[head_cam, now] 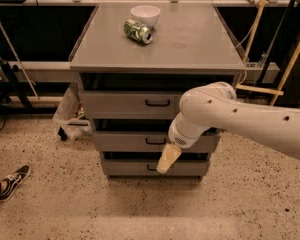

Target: Open middle drawer

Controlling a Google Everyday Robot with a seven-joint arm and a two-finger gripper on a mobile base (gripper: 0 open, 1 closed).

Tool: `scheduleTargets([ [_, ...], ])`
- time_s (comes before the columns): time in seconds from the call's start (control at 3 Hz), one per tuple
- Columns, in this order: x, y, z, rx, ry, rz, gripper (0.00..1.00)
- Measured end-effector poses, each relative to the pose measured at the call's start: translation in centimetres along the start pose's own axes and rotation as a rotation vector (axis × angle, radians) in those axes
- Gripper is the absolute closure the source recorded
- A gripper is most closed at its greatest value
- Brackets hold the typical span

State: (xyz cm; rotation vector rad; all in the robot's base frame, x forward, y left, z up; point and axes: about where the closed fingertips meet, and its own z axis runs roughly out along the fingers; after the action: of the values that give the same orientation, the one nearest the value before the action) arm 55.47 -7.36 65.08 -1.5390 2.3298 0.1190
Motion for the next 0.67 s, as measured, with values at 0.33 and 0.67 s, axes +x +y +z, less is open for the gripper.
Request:
scheduleTargets([
  [0.33,0.9,-1.1,0.9,0.038,-0.028,0.005,0.0],
  [0.67,3.1,-5.8,2.0,0.191,-0.059,0.01,0.0],
])
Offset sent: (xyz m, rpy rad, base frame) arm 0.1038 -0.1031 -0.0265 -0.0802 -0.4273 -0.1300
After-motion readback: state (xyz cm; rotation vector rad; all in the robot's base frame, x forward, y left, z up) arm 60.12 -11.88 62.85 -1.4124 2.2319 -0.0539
